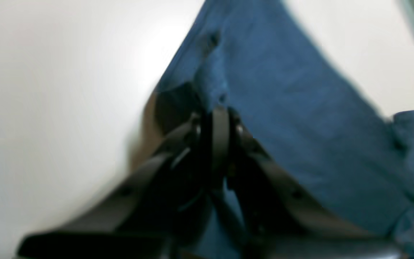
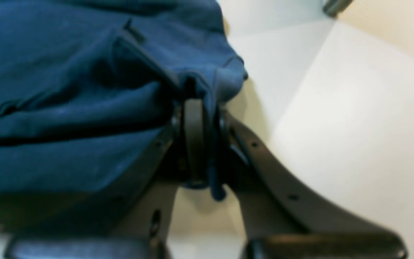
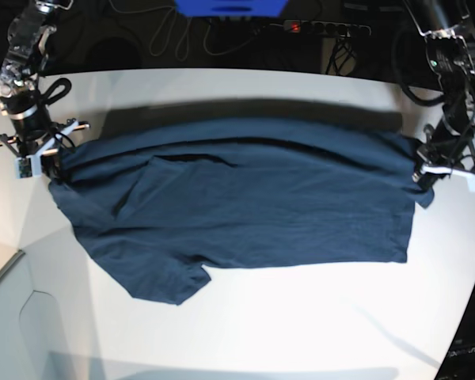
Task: Layout the t-shirt on the table in an organized manner, then fold the t-shirt properly
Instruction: 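Lift the held edge with both grippers and drag it toward the robot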
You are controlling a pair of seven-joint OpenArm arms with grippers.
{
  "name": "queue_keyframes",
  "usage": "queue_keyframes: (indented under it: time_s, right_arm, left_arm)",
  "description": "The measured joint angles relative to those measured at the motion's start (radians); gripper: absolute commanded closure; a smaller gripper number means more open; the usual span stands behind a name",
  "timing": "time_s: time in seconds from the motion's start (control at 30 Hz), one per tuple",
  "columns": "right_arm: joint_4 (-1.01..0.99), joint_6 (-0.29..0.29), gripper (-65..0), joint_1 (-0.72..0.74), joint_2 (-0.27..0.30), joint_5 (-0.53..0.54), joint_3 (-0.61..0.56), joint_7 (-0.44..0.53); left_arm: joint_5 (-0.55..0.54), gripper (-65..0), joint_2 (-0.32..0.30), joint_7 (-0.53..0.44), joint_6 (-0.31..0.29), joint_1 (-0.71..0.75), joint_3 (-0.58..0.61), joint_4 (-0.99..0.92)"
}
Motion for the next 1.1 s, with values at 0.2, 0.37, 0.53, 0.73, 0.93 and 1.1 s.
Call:
queue_keyframes:
  time_s: [0.2, 0.37, 0.53, 0.73, 0.93, 1.1]
  right_arm:
    - [-0.001, 0.002, 0.0, -0.010, 0.050, 0.000, -0.031, -0.119]
    - [-0.068, 0.001, 0.0, -0.024, 0.067, 0.008, -0.057, -0.122]
    - [-0.144, 0.001, -13.5, -0.031, 0.064, 0.000, -0.057, -0.130]
    - [-0.149, -0.001, -31.0, -0.032, 0.063, 0.000, -0.048, -0.124]
    - [-0.102, -0.002, -32.3, -0.077, 0.059, -0.001, -0.048, -0.124]
    - [-0.076, 0.000, -32.1, -0.105, 0.040, 0.001, -0.053, -0.125]
  left_arm:
    - [0.005, -0.1, 0.005, 0.100, -0.006, -0.037, -0.100, 0.001]
    - [0.005, -0.1, 0.006, 0.114, -0.006, -0.030, -0.112, 0.000]
    - [0.015, -0.1, 0.024, 0.100, -0.005, -0.001, -0.116, 0.000]
    - [0.016, -0.1, 0.035, 0.096, -0.003, 0.005, -0.117, -0.002]
    - [0.017, -0.1, 0.035, 0.094, -0.003, 0.007, -0.117, -0.002]
    - [0.016, -0.1, 0.035, 0.095, -0.003, 0.006, -0.117, -0.002]
